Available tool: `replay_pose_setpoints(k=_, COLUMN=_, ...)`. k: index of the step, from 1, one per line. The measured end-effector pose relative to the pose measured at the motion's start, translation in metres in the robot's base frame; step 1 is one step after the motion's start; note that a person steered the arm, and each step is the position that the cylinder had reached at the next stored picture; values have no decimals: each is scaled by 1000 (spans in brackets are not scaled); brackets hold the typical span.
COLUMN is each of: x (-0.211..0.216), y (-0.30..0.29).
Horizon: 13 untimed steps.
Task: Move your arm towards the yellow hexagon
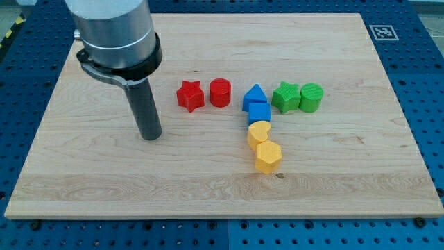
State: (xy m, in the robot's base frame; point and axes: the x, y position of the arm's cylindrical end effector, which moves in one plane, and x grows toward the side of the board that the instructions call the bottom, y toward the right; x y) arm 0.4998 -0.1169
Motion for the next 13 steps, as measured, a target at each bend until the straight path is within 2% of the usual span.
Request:
replay_pose_setpoints(k=5, x=26, y=0)
replay_pose_setpoints(k=8, x=31, y=80)
replay_pose_setpoints(k=13, x=43, y=109)
